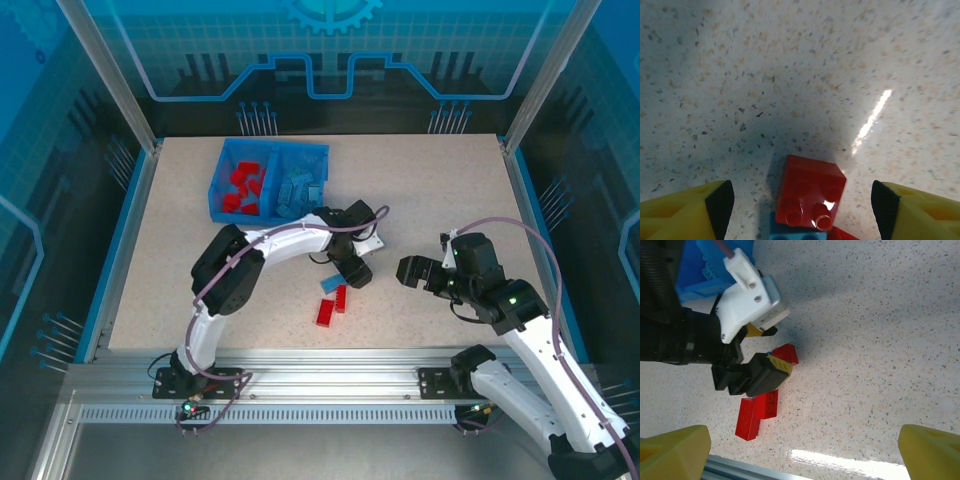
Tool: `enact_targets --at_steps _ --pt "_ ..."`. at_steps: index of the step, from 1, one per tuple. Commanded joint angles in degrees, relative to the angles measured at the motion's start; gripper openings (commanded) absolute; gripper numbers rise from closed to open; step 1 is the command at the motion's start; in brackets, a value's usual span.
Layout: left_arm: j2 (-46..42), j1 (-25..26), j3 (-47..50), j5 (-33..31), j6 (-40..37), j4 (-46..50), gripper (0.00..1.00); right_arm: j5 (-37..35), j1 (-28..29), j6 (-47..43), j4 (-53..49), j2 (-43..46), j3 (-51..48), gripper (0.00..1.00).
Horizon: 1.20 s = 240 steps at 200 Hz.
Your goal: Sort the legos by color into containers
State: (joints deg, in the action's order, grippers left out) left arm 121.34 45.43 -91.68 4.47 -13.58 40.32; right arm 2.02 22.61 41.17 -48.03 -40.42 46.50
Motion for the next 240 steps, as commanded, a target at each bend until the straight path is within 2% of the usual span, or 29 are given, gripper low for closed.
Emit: enact_targets --at_steps 1,26,64,105,156,177,206,240 --pt "2.76 0.87 -2.29 -4.00 -0.75 3.15 0.73 -0.53 0.24 0.83 -1.28 1.00 -0.87 0.97" --pt "3.72 1.23 -2.56 -3.68 -1.91 4.20 0.65 -0.59 0.17 0.93 -1.28 1.14 -0.97 0.97" --pt "3.97 1.29 -1.04 -3.65 -1.57 3.81 0.38 -0.10 0.15 0.93 -0.93 0.79 -1.24 0.97" --pt "-0.24 1.22 0.91 -1.88 0.83 -0.19 0.36 0.87 0.10 0.84 -0.59 0.65 -0.93 0.97" --pt "-11.93 -0.90 2.26 -2.86 6.33 -6.14 0.33 5.94 0.24 -0.45 3.89 0.97 -0.96 0.97" --pt "-16.99 -4.80 2.36 -4.20 9.72 -6.73 0.33 8.24 0.52 -0.56 7.24 0.96 -1.06 0.97" --pt "-22.56 -14.71 2.04 -4.80 14.46 -7.71 0.33 8.79 1.11 -0.66 9.78 0.79 -1.06 0.97" --pt "-21.89 -25.95 -1.18 -14.85 19.36 -7.36 0.35 8.17 1.21 -0.49 9.53 0.52 -1.08 0.97"
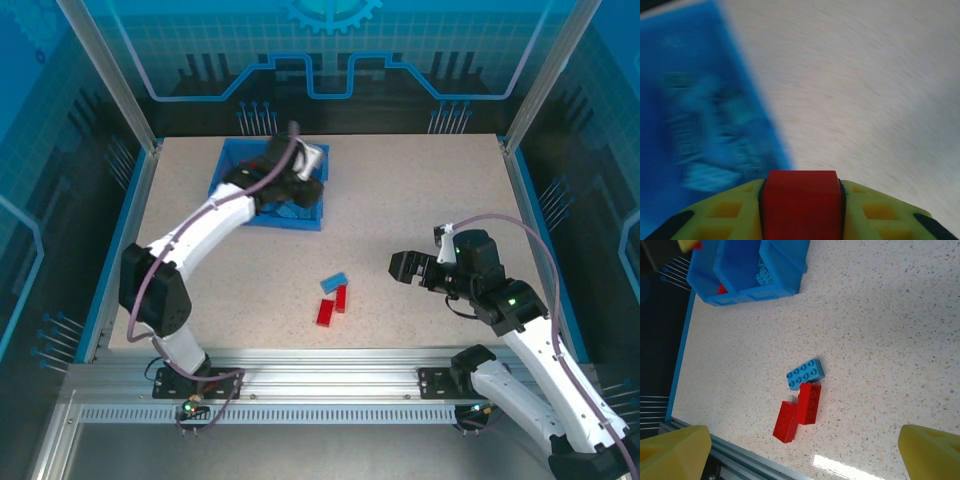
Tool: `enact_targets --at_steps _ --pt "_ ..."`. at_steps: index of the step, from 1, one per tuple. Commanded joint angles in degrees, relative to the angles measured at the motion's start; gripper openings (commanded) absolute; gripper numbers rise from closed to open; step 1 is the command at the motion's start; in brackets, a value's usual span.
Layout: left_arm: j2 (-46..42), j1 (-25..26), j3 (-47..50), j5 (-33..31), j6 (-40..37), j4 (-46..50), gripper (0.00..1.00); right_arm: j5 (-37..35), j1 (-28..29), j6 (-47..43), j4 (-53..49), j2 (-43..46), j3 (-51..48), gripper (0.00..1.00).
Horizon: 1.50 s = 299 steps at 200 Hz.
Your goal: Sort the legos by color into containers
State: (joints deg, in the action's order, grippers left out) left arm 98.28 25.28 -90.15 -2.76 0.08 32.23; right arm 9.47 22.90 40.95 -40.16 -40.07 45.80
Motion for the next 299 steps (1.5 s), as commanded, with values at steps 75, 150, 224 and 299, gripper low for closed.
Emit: enact_targets --at_steps 75,150,224,299 --pt "15.51 -19.99 -11.18 -4.25 19.66 6.11 0.34 -1.12 1.18 0.27 -1.06 2.35 -0.21 0.97" --pt "14.50 -20.52 -7.95 -5.85 21.66 2.59 0.49 -0.76 1.27 0.35 -0.82 1.43 0.42 0.97" --pt "-10.71 -17.62 4.23 6.66 16.46 -2.12 0.51 -7.26 9.24 -2.69 -0.20 -10.07 5.51 0.95" --pt "-47.11 -8.63 27.00 29.83 -19.88 2.86 0.60 -18.89 22.97 -10.24 -2.37 -43.17 20.72 0.97"
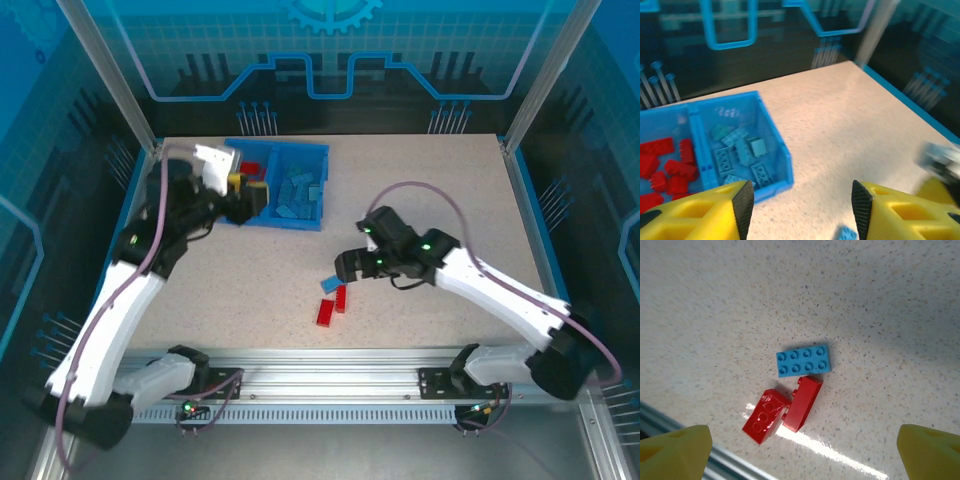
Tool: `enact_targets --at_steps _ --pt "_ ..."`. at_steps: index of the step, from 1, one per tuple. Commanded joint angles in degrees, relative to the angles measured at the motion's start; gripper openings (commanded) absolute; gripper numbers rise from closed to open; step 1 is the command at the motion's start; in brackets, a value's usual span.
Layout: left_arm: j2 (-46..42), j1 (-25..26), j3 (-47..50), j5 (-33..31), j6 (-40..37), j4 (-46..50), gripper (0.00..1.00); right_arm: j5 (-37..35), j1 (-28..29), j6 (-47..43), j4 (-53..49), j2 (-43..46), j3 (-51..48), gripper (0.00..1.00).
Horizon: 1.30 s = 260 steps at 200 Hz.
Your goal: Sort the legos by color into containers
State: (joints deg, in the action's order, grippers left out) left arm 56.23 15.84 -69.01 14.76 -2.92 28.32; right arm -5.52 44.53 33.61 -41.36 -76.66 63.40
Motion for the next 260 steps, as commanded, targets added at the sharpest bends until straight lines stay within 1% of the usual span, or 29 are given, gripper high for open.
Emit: enact_targets --at_steps 1,13,32,52,61,71,79,107,130,160,183,208,221,240,260 --pt "-5.37 0.84 6.02 12.70 -17.58 7.25 0.60 -3.93 1.38 -2.96 -1.13 -6.88 3.26 0.97" --pt "-8.66 1.27 8.06 16.75 -23.18 11.82 0.62 -3.34 1.68 -3.80 -0.59 -10.41 4.69 0.97" --pt "-12.72 1.96 12.08 19.84 -27.79 16.09 0.65 -1.65 2.10 -5.26 0.27 -15.33 6.52 0.98" --pt "-15.19 2.64 16.85 22.67 -32.80 18.33 0.73 -0.17 2.49 -6.58 0.75 -20.04 7.86 1.00" --pt "-15.53 3.26 18.64 23.02 -34.09 18.16 0.80 0.14 2.66 -6.96 0.70 -22.11 8.63 1.00" --pt "-15.62 3.87 19.98 22.94 -34.62 17.30 0.92 0.65 2.81 -7.23 0.71 -24.28 9.43 1.00" --pt "-15.53 4.01 20.91 22.94 -35.18 16.71 0.98 1.04 2.98 -7.57 0.48 -25.98 10.23 1.00" --pt "-14.37 4.16 23.04 22.26 -38.22 16.09 0.99 1.22 4.19 -8.76 -0.20 -31.08 13.07 1.00" --pt "-13.91 4.49 25.48 21.58 -38.61 13.24 0.99 0.67 4.85 -8.45 -0.30 -33.68 14.06 0.98" --pt "-14.22 4.82 28.27 20.58 -39.18 8.86 0.99 -0.93 5.25 -7.98 -0.29 -35.60 14.07 0.85" --pt "-14.30 4.82 29.58 20.07 -39.89 6.72 0.99 -4.41 5.94 -7.82 -1.15 -36.67 14.46 0.77" --pt "-14.79 4.82 30.75 19.95 -40.06 5.21 0.99 -5.04 6.26 -8.23 -1.00 -37.48 14.47 0.74" --pt "-14.96 4.88 31.24 19.79 -40.06 4.65 0.99 -5.11 6.31 -8.21 -0.74 -37.64 14.38 0.66" --pt "-15.14 4.83 31.40 19.12 -40.06 4.32 0.99 -4.87 6.27 -7.82 -0.37 -36.19 14.56 0.55" --pt "-16.25 4.82 32.20 18.03 -40.00 2.76 0.99 -4.99 6.32 -7.60 0.11 -31.71 15.54 0.50"
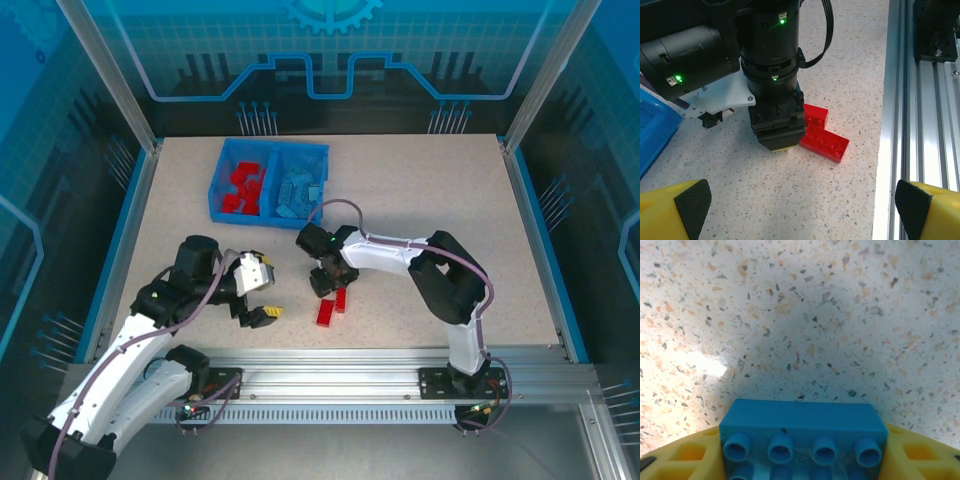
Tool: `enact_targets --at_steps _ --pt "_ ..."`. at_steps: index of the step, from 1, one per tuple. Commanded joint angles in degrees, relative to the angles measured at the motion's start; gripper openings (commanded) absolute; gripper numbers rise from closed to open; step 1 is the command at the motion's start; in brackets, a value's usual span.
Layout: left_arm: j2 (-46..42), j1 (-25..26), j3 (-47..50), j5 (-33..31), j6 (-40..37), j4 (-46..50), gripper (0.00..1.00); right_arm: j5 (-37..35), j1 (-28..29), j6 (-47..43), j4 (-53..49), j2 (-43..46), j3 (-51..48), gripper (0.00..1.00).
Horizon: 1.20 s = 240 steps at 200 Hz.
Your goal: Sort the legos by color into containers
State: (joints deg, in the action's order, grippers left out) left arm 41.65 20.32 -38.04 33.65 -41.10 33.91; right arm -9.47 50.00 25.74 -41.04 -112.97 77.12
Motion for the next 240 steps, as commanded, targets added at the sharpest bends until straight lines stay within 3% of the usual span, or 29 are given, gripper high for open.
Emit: enact_targets --at_steps 1,37,66,80,113,142,190,240 --pt "-1.75 0.38 1.27 -0.90 -1.76 -2.95 0.99 -1.05 0.83 0.27 -0.20 4.86 1.85 0.49" --pt "-5.08 0.39 3.46 -1.61 -1.48 -6.77 0.99 -3.27 0.58 -1.16 1.49 12.00 7.78 0.49" --pt "-6.77 0.37 5.29 -2.76 1.27 -11.21 0.99 -6.95 -1.20 -5.10 5.85 11.70 14.49 0.49" --pt "-6.97 0.34 5.52 -6.08 4.94 -13.55 0.99 -8.42 -2.76 -8.75 7.57 8.74 19.27 0.50" --pt "-6.78 0.34 4.09 -20.44 15.34 -17.66 0.99 -11.26 -6.19 -15.88 4.18 -4.68 36.81 0.51" --pt "-7.41 0.17 3.54 -29.07 19.10 -18.20 0.99 -11.56 -8.16 -19.78 -0.81 -18.12 53.88 0.51" --pt "-9.84 0.07 5.25 -31.06 17.99 -19.19 0.99 -10.72 -8.92 -25.63 -6.09 -34.49 74.09 0.55" --pt "-9.20 0.05 5.61 -31.01 17.42 -19.58 0.99 -8.51 -8.96 -25.91 -6.46 -33.34 76.86 0.75"
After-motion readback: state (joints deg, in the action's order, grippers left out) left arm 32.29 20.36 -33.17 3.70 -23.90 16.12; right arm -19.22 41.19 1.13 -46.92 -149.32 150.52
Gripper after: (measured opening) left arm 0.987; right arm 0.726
